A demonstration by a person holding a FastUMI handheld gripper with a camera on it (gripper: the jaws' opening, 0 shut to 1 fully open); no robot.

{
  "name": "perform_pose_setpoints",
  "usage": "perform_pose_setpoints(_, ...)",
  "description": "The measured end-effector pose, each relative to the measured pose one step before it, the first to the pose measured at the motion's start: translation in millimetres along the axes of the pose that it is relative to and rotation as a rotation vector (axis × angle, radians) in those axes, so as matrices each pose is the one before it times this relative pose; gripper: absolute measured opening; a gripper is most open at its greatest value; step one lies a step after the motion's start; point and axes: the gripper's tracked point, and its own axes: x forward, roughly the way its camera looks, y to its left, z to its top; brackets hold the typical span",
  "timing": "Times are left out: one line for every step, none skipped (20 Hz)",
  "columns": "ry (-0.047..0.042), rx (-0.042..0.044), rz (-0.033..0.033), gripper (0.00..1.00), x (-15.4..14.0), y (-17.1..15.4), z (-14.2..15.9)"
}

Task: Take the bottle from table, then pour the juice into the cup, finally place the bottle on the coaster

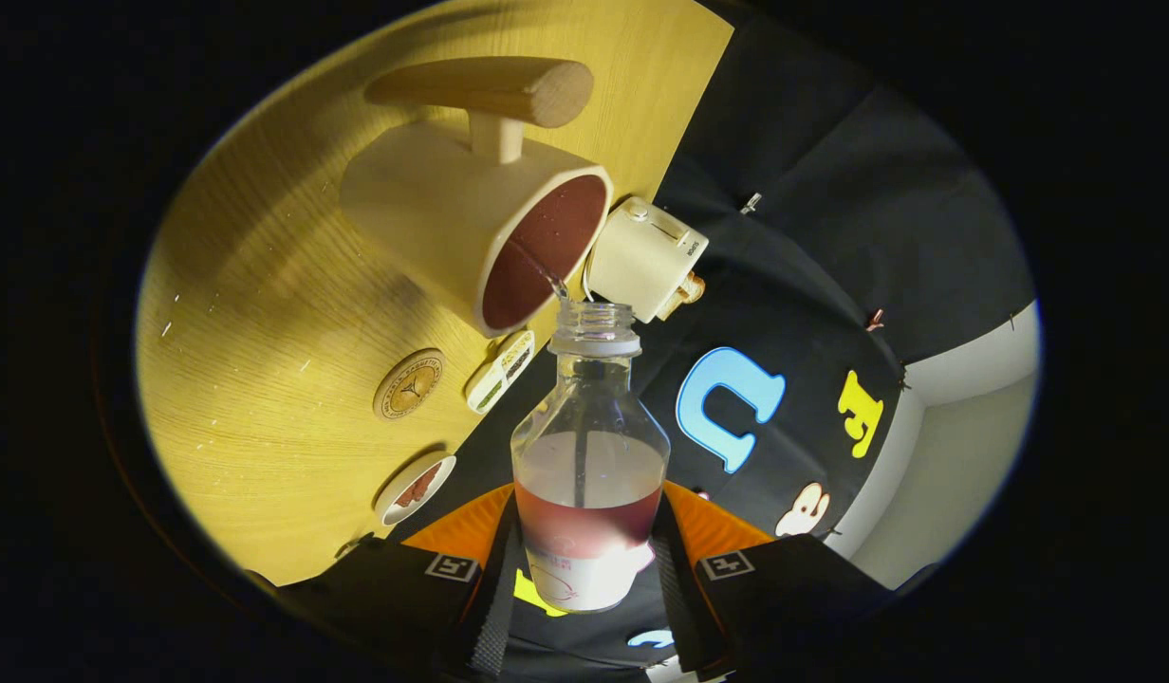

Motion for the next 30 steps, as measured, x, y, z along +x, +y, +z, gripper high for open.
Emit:
perform_pose_setpoints(-0.00309, -0.00382, -0.00323, 0.69, -0.12, -0.31, -0.52)
perform_pose_setpoints(-0.00130, -0.00530, -0.00442, 0.69, 1.04, -1.29, 0.24)
perform_pose_setpoints(-0.00353, -0.00652, -0.00220, 0.69, -0.84, -1.50, 0.37)
perform_pose_setpoints(-0.00373, -0.00569, -0.00420, 0.69, 1.31, -1.71, 0.88)
perform_pose_setpoints(-0.00428, -0.00614, -0.00590, 0.69, 0.31, -1.11, -0.62)
perform_pose_setpoints(-0.00431, -0.00619, -0.00409, 0.69, 1.12, -2.07, -0.08)
perform_pose_setpoints(-0.00481, -0.00603, -0.00464, 0.69, -0.82, -1.66, 0.32)
perform_pose_setpoints(-0.00323, -0.00370, -0.00381, 0.69, 0.17, -1.38, 0.57)
perform_pose_setpoints(-0.00326, -0.00249, -0.00451, 0.69, 0.09, -1.51, -0.14)
perform_pose_setpoints(-0.00256, -0.00372, 0.00046, 0.69, 1.69, 0.78, 1.06)
perform_pose_setpoints(-0.00207, -0.00450, -0.00238, 0.69, -0.08, -0.77, 0.27)
perform_pose_setpoints(-0.00080, -0.00073, -0.00076, 0.69, 0.85, -0.03, -1.23)
perform_pose_setpoints(0.00029, 0.00371, -0.00070, 0.69, -0.80, -0.37, -0.37)
perform_pose_setpoints(0.00090, 0.00804, -0.00039, 0.69, 0.39, -0.88, 0.36)
perform_pose_setpoints(0.00034, 0.00343, -0.00161, 0.69, -0.12, -0.93, -0.43)
perform_pose_setpoints(-0.00023, 0.00015, -0.00224, 0.69, 0.90, -1.07, 1.10)
perform_pose_setpoints(-0.00095, -0.00080, -0.00126, 0.69, 0.65, -1.08, 0.42)
perform_pose_setpoints(-0.00030, -0.00027, 0.00100, 0.69, 0.61, -0.05, 0.78)
perform_pose_setpoints(-0.00054, -0.00047, -0.00021, 0.69, -0.30, -0.16, 0.72)
perform_pose_setpoints(-0.00059, -0.00051, 0.00073, 0.69, 0.63, 0.50, 0.63)
perform_pose_setpoints(-0.00236, -0.00195, -0.00019, 0.69, -0.06, 0.72, 0.26)
perform_pose_setpoints(-0.00308, -0.00308, 0.00112, 0.69, 0.28, 0.26, 1.07)
perform_pose_setpoints(-0.00117, -0.00238, 0.00238, 0.69, -0.40, 1.40, 0.12)
perform_pose_setpoints(-0.00067, -0.00134, 0.00033, 0.69, 0.01, 0.29, -0.31)
perform_pose_setpoints(0.00093, 0.00182, 0.00084, 0.69, -0.01, -0.23, -0.21)
perform_pose_setpoints(0.00178, 0.00497, 0.00139, 0.69, 0.72, 1.09, -0.51)
perform_pose_setpoints(0.00262, 0.00537, 0.00232, 0.69, -0.54, -0.20, -1.00)
perform_pose_setpoints(0.00242, 0.00704, 0.00437, 0.69, 0.61, 0.61, 0.47)
perform_pose_setpoints(0.00256, 0.00775, 0.00338, 0.69, -0.25, 0.79, -0.91)
perform_pose_setpoints(0.00018, 0.00387, 0.00038, 0.69, 1.20, -0.26, -0.05)
